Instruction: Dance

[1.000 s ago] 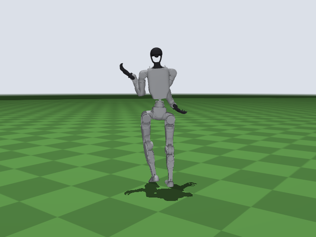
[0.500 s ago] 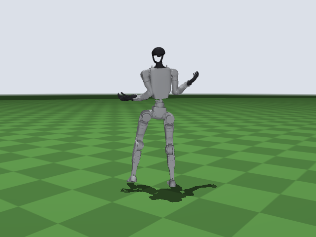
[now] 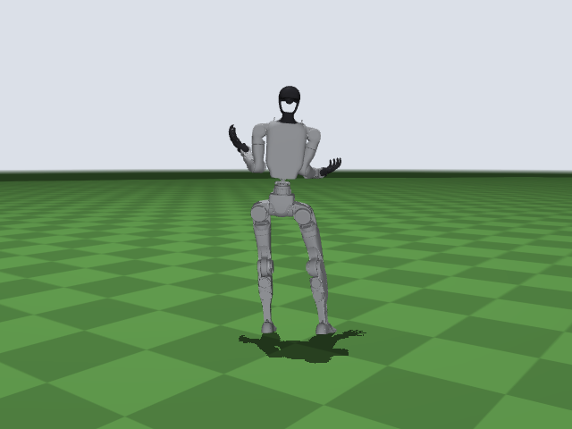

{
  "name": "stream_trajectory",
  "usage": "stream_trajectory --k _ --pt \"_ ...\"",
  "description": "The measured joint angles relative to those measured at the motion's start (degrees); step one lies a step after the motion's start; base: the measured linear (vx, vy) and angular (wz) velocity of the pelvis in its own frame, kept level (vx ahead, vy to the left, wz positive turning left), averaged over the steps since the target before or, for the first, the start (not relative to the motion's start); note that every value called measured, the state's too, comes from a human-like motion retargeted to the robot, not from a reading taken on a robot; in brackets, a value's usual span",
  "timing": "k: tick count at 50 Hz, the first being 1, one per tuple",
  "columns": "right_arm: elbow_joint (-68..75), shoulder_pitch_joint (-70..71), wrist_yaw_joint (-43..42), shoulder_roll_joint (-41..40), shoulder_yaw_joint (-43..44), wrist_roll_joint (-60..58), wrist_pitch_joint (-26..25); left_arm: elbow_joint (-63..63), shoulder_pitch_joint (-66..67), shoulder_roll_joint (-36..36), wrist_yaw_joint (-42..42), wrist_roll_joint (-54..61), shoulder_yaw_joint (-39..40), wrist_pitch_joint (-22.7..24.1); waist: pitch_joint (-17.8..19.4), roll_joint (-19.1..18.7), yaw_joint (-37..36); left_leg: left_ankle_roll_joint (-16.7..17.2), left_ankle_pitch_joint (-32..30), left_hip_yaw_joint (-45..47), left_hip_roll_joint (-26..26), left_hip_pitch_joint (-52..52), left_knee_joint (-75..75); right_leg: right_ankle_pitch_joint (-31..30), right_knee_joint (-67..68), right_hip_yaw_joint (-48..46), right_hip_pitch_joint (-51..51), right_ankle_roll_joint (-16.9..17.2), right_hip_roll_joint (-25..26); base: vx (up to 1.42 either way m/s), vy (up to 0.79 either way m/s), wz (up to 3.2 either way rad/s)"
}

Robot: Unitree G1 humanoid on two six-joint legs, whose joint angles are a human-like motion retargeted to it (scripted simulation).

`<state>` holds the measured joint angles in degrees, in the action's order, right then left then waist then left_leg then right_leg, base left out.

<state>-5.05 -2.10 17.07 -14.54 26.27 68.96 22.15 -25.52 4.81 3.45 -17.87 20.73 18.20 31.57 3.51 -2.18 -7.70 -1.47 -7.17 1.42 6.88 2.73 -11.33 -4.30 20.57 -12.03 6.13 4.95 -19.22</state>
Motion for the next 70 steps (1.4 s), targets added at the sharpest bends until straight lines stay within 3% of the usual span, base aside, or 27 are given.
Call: stream_trajectory --k 2,4,5,9,13,17,21,23,26,30,33,35,37,39,40,44,48,50,52,53,54,58,62,64,66,68,70 --pt "4.06 -2.47 1.98 3.24 -2.42 -5.68 -2.87 0.4 3.75 0.04 4.43 1.99 0.97 -2.79 -0.59 0.48 0.19 -0.72 -0.05 2.9 0.54 0.98 0.9 0.89 1.4 -0.47 1.53 8.46 1.44 0.06 0.15 -1.12" --pt "9.01 -6.19 3.16 5.75 -5.88 -11.4 -4.68 3.67 8.05 1.03 7.17 2.25 1.83 -5.57 -1.46 0.26 0.71 -1.09 -0.32 4.9 0.13 1.27 2.0 3.75 4.46 5.54 3.06 9.6 6.93 0.17 0.15 -0.97" --pt "11.51 -8.28 3.57 6.84 -7.79 -14.01 -5.32 6.01 10.08 1.74 7.88 1.93 2.08 -6.69 -1.94 0.05 0.8 -1.22 -0.32 5.86 -0.25 1.44 2.38 4.75 5.63 5.92 3.09 9.38 8.61 0.17 0.14 -0.86" --pt "23.36 -15.25 6.49 6.35 -13.66 -22.69 -8.36 18.16 14.45 7.91 9.13 2.96 1.83 -6.19 -3.71 0.1 1.1 -1.38 0.43 7.88 -0.85 2.8 1.91 9.1 3.87 -2.79 1.49 0.7 8.25 0.08 0.05 -0.47" --pt "35.29 -16.9 12.65 0.33 -13.1 -24.86 -6.46 30.73 11.17 16.36 4.81 8.05 1.56 2.16 -2.88 0.4 1.46 -1.7 1.5 5.7 0.18 1.32 0.55 8.04 8.31 6.55 3.62 2.85 9.72 0.01 0.04 0.46" --pt "32.06 -10.05 11.62 -7.43 -7.4 -15.65 0.67 30.1 5.12 16.05 -13.45 5.82 4.97 16.4 -1.69 1.84 -0.7 -0.94 2.5 6.85 0.93 1.29 -0.06 5.51 14.26 5.87 6.83 2.38 7.22 -0.09 -0.05 -0.17" --pt "18.91 -0.51 -0.29 2.19 -3.56 -10.86 9.68 21.62 -1.54 2.02 -27.89 -8.38 13.75 11.74 -1.54 3.82 0.43 -0.06 4.26 8.32 -0.2 2.8 -3.02 0.17 18.49 5.94 9.83 5.6 6.94 -0.07 -0.11 -0.33" --pt "14.24 4.8 -4.94 12.39 0.91 -12.21 7.48 19.53 -4.94 -7.19 -32.17 -10.96 19.93 6.67 -2.97 3.68 2.74 0.5 5.3 8.13 -1.72 4.79 -4.92 0.95 20.52 7.81 12.34 8.47 7.77 -0.16 -0.09 -0.1" --pt "15.98 14.13 -9.39 28.98 9.62 -16.64 2.27 25.1 -8.72 -23.74 -29.82 -13.16 31.4 0.41 -5.39 2.25 5.1 1.57 6.41 7.57 -4.39 6.97 -6.76 1.59 23.06 8.37 15.62 5.47 6.36 -0.05 -0.1 -0.18" --pt "35.81 23.97 -17.77 52.19 16.9 -23.43 2.44 49.23 -13.82 -48.36 -25.92 -18.05 39.94 -5.16 -6.82 0.74 4.01 2.56 5.28 6.4 -6.56 4.26 -4.4 -0.46 16.04 10.67 13.46 4.36 4.39 0.1 -0.14 0.04" --pt "61.15 26.18 -17.85 72.8 20.75 -22.82 6.67 76.82 -20.4 -65.44 -20.7 -19.5 38.38 -5.36 -5.49 0.52 2.8 3.75 2.62 4.09 -7.09 -1.58 0.74 -5.66 3.85 17.25 6.59 5.19 5.48 0.05 -0.22 0.7" --pt "79.02 25.58 -16.05 86.16 21.34 -22.88 4.61 97.18 -23.65 -75.47 -14.94 -19.71 35.44 -6.98 -6.05 -0.17 2.68 4.93 1.24 4.67 -8.7 -4.32 3.84 -7.9 -3.95 22.53 2.59 5.59 6.49 0.06 -0.22 0.74" --pt "92.8 23.63 -14.26 94.2 24.19 -27.73 -1.92 112.41 -24.31 -81.42 -10.1 -20.12 32.77 -15.04 -8.26 -0.51 4.06 6.61 0.17 4.38 -10.67 -5.8 5.92 -10.39 -8.96 26.42 -0.6 8.79 7.98 0.13 -0.49 0.85" --pt "98.11 20.73 -18.68 95.96 29.71 -33.74 -4.88 117.74 -24.33 -82.58 -10.26 -20.57 33.9 -23.51 -9.4 -1.93 5.07 10.32 -0.18 3.29 -16.65 -6.72 6.41 -6.0 -9.3 21.86 -2.59 10.05 12.2 -0.05 -0.74 0.7" --pt "97.99 19.91 -23.9 94.84 34.6 -37.22 -3.64 117.16 -24.54 -81.72 -11.94 -20.59 36.63 -25.41 -9.31 -2.42 5.44 11.46 -0.45 2.99 -18.64 -6.6 6.58 -2.26 -8.07 19.91 -2.62 10.05 13.33 -0.42 -0.36 0.55" --pt "88.44 21.72 -32.58 86.8 37.71 -29.43 17.62 112.72 -28.65 -76.45 -7.37 -12.09 37.3 -4.47 -6.13 0.18 4.35 10.96 -1.28 5.15 -18.58 -5.97 4.62 7.19 -4.64 17.29 -2.11 10.05 10.97 -0.54 -0.21 0.27" --pt "61.32 29.15 -27.35 63.71 33.94 -17.48 16.8 91.16 -40.74 -58.31 -10.42 -8.5 34.51 3.42 -5.49 3.87 6.44 8.56 -2.91 -1.49 -21.94 2.96 -7.68 10.54 -0.59 18.23 -0.53 9.36 13.49 -0.53 -0.49 1.15" --pt "45.42 26.65 -17.68 52.26 32.1 -14.57 11.72 78.78 -43.76 -48.33 -2.71 -2.66 29.32 0.97 -4.88 6.37 8.47 3.98 -3.5 -7.86 -20.07 12.82 -21.04 11.29 -1.44 15.02 -1.14 8.29 13.11 -0.59 -0.5 1.6" --pt "31.71 21.75 -13.04 40.6 29.9 -14.7 3.69 66.76 -42.85 -38.11 2.34 3.48 22.32 -7.49 -3.84 8.29 8.2 -8.2 -2.76 -4.97 -21.25 20.8 -33.71 11.59 -1.27 13.01 -1.48 7.27 13.42 -0.42 -0.45 1.14" --pt "26.08 18.87 -11.41 35.05 29.2 -15.83 0.1 61.5 -41.9 -32.05 4.05 5.04 19.09 -10.81 -3.26 9.32 7.07 -11.96 -3.27 -4.65 -20.03 22.89 -37.8 11.79 -0.82 13.19 -1.65 6.93 13.61 -0.24 -0.36 0.73" --pt "20.65 16.17 -10.17 29.52 27.31 -15.86 -2.56 56.66 -40.51 -25.77 5.16 6.42 15.81 -13.17 -2.64 10.32 5.85 -12.5 -3.46 -5.12 -17.1 24.22 -40.76 11.91 -0.4 13.06 -1.62 6.69 13.37 -0.17 -0.29 0.54" --pt "6.19 8.26 -3.59 8.45 13.62 -13.32 -7.07 48.58 -32.61 0.45 3.55 10.58 3.12 -15.14 -0.13 11.97 1.17 -4.52 -7.94 -6.11 -1.26 26.25 -40.04 11.23 -1.24 12.13 -2.12 5.31 12.85 -0.25 -0.08 0.09" --pt "12.49 2.69 0.72 -9.87 -9.63 -18.36 -1.35 64.59 -23.89 19.57 6.08 10.21 -5.73 -15.55 -1.17 9.0 1.47 3.42 -15.34 -4.67 3.2 25.36 -20.93 9.3 -5.19 10.01 -2.48 3.94 16.14 -0.33 -0.04 0.0" --pt "25.99 1.71 1.79 -14.3 -19.12 -20.72 1.27 79.13 -22.33 21.27 10.3 8.78 -10.98 -21.97 -1.55 7.18 1.96 6.36 -20.43 -5.52 3.74 23.37 -10.4 8.19 -7.4 9.76 -3.3 2.74 18.64 -0.28 0.0 -0.34" --pt "42.03 2.02 4.35 -13.86 -24.06 -22.39 0.25 92.21 -22.51 19.57 17.65 7.57 -17.15 -32.78 -0.64 5.86 2.0 7.76 -22.83 -6.6 2.97 21.94 -8.94 7.66 -9.51 9.48 -6.52 1.13 21.51 -0.09 -0.02 -0.9" --pt "52.62 5.23 2.83 -4.9 -28.68 -20.34 -5.51 103.47 -24.76 15.69 31.96 4.12 -24.62 -39.95 -0.16 6.82 1.92 4.95 -22.83 -7.06 2.65 21.16 -10.08 6.79 -11.76 9.95 -9.33 -0.24 22.79 0.0 -0.02 -0.88" --pt "58.61 11.61 -6.1 2.21 -38.0 -15.84 -12.21 112.7 -29.76 11.86 49.74 1.66 -31.32 -43.79 -1.55 7.92 3.1 6.65 -22.83 -5.11 1.45 19.73 -6.53 5.97 -12.97 9.82 -9.02 -0.79 22.65 -0.01 -0.03 -0.49"
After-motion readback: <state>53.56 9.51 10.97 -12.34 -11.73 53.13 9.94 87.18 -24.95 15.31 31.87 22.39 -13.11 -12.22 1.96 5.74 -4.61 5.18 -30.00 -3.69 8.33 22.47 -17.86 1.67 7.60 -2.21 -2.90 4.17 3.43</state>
